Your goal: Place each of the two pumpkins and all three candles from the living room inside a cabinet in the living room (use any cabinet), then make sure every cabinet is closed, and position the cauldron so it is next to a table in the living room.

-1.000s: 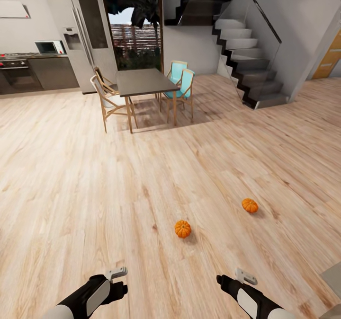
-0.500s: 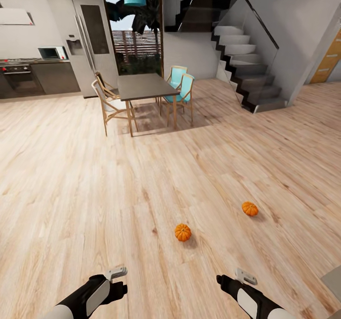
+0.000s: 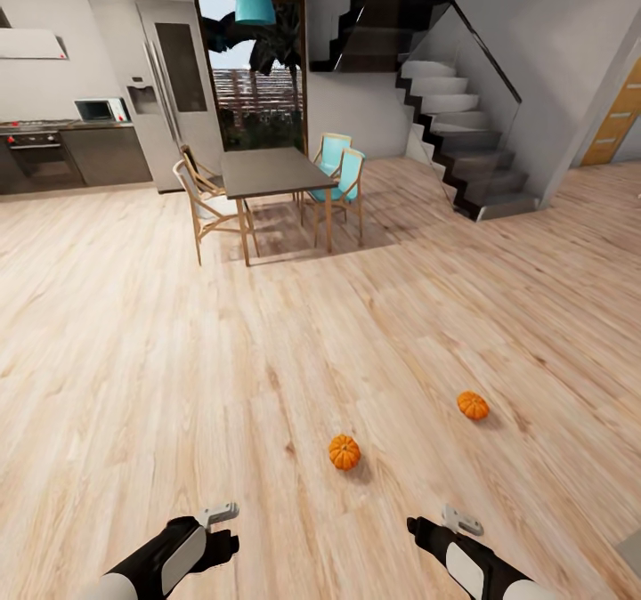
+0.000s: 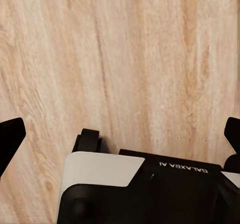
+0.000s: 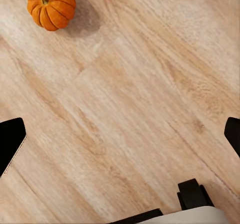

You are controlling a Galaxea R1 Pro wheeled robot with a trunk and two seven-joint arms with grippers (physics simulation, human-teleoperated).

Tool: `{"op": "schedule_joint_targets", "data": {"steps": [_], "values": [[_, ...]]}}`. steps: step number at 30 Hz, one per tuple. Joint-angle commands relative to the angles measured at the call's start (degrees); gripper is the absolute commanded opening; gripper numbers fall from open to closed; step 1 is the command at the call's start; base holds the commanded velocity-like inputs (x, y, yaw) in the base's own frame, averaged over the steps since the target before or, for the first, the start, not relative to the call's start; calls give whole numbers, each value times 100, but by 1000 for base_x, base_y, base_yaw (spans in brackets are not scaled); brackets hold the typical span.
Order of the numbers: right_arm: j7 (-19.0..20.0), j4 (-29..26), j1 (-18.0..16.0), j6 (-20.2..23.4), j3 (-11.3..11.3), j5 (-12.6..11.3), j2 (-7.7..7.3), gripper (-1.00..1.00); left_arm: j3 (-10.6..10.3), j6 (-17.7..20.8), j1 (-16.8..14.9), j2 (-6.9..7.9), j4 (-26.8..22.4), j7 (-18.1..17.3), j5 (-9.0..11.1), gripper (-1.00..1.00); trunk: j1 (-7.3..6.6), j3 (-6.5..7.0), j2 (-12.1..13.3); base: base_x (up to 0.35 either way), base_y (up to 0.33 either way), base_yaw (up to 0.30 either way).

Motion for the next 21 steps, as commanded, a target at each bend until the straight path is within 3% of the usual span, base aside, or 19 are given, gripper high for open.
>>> {"op": "schedule_joint_targets", "data": {"steps": [1, 21], "values": [[-24, -13, -1, 23, 47, -43, -4, 100, -44, 18, -2, 7, -17, 50, 60, 100, 3, 5, -3, 224, 0, 0], [-24, -13, -1, 23, 48, -35, -10, 100, -44, 18, -2, 26, -18, 50, 60, 100, 3, 196, -3, 293, -16, 1]]}}
